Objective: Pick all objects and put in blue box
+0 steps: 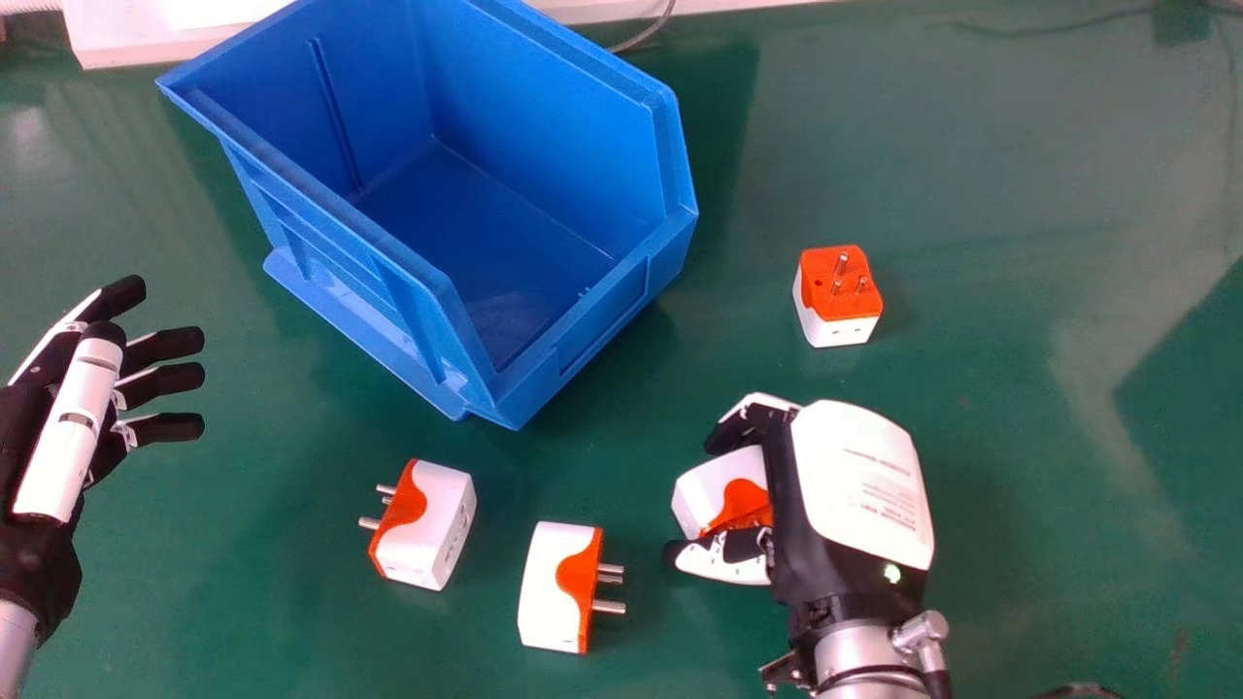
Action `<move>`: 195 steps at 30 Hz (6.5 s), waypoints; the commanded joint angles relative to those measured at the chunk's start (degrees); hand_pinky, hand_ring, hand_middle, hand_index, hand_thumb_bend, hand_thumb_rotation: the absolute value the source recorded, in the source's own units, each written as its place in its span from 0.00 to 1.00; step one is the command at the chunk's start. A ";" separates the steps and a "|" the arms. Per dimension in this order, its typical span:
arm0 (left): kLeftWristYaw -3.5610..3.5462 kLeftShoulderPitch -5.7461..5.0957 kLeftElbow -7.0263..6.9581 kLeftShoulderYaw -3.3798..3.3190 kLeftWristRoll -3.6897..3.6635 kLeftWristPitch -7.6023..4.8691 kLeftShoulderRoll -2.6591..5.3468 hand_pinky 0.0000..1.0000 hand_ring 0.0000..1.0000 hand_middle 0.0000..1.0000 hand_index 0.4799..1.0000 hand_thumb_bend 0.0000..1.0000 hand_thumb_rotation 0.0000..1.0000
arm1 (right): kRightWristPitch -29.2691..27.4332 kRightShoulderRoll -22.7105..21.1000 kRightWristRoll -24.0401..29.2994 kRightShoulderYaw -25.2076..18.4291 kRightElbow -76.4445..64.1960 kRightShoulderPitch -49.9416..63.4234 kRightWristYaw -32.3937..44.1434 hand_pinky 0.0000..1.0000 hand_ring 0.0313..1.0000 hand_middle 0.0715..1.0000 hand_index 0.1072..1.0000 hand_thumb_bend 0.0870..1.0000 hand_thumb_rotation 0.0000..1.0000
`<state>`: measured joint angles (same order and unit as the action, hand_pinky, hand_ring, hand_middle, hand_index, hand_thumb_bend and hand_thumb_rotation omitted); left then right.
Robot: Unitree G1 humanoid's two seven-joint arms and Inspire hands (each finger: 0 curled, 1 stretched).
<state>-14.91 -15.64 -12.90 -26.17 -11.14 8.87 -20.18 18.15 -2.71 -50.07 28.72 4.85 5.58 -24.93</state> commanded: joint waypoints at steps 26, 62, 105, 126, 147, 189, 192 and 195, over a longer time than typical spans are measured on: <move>0.57 0.88 0.06 -0.31 0.51 -0.05 -1.81 0.65 0.75 0.77 0.78 0.11 0.81 | 1.29 2.24 2.72 -2.41 -13.35 3.80 2.79 0.32 0.42 0.50 0.50 0.44 0.00; 1.94 -0.35 -1.83 0.83 1.10 -0.62 -0.48 0.64 0.73 0.76 0.75 0.09 0.78 | -4.02 2.59 2.98 -4.32 -5.80 -28.68 8.40 0.33 0.42 0.51 0.47 0.44 0.00; 1.78 -5.86 -10.17 1.32 0.79 1.09 1.53 0.61 0.72 0.75 0.72 0.10 0.76 | -15.78 8.36 5.59 4.59 47.21 -66.96 8.49 0.34 0.43 0.50 0.43 0.45 0.00; 1.81 -6.99 -11.67 1.41 0.67 1.83 2.07 0.59 0.71 0.74 0.70 0.09 0.76 | -16.56 8.54 4.53 7.46 53.72 -67.59 6.95 0.34 0.42 0.49 0.39 0.45 0.00; 1.48 -5.77 -9.79 1.30 1.47 1.20 1.29 0.59 0.71 0.74 0.69 0.12 0.84 | -16.89 6.27 3.61 9.31 53.10 -67.13 7.21 0.83 0.97 0.97 0.90 0.35 0.00; 0.63 -1.13 -4.55 1.60 2.72 0.34 -0.33 0.60 0.71 0.73 0.69 0.16 0.94 | -4.49 -5.07 -7.29 3.21 -7.29 -24.53 -0.60 0.88 0.98 1.00 0.91 0.50 0.03; 0.64 -1.06 -4.84 1.59 2.69 0.64 -0.45 0.60 0.71 0.73 0.69 0.16 0.94 | -4.89 -5.99 -8.10 2.41 -11.82 -19.45 0.02 0.89 0.98 1.00 0.91 0.51 0.03; 0.54 -1.15 -4.97 1.55 2.58 0.57 -0.44 0.60 0.71 0.73 0.69 0.16 0.95 | -5.78 -7.18 -8.30 1.46 -15.25 -15.07 -0.04 0.90 0.99 1.00 0.92 0.50 0.04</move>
<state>-14.26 -16.74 -16.91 -24.38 -8.85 10.31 -19.68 13.11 -9.40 -57.06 31.23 -7.49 -10.88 -24.29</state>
